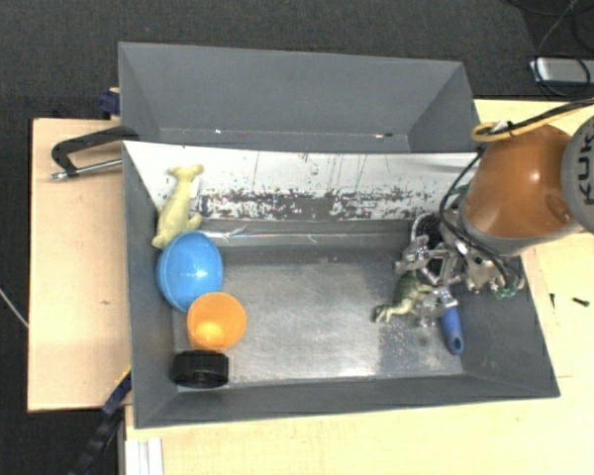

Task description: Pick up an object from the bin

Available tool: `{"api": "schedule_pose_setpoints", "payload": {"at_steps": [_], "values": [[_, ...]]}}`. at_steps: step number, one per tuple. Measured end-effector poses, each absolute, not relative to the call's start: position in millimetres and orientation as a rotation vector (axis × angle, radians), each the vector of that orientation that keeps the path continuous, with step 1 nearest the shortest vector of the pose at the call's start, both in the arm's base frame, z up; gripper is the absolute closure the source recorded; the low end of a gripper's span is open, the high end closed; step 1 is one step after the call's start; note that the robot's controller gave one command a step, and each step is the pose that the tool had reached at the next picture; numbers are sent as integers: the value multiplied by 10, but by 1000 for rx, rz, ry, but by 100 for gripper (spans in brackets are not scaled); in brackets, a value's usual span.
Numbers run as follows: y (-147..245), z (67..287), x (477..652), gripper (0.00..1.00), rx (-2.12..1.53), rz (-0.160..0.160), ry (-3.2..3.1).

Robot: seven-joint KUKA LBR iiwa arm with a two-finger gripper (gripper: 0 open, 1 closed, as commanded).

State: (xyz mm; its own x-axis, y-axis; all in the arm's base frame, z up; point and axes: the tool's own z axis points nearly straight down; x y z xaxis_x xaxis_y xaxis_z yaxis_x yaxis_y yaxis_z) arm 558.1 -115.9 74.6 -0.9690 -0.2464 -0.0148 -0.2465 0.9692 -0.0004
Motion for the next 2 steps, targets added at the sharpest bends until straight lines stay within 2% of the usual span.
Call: {"api": "schedule_pose_setpoints", "payload": {"at_steps": [1,2], "values": [[-1244,1952,6015,100,-374,-4,3105],[-1298,2527,6007,100,-880,-7,3004]]}}
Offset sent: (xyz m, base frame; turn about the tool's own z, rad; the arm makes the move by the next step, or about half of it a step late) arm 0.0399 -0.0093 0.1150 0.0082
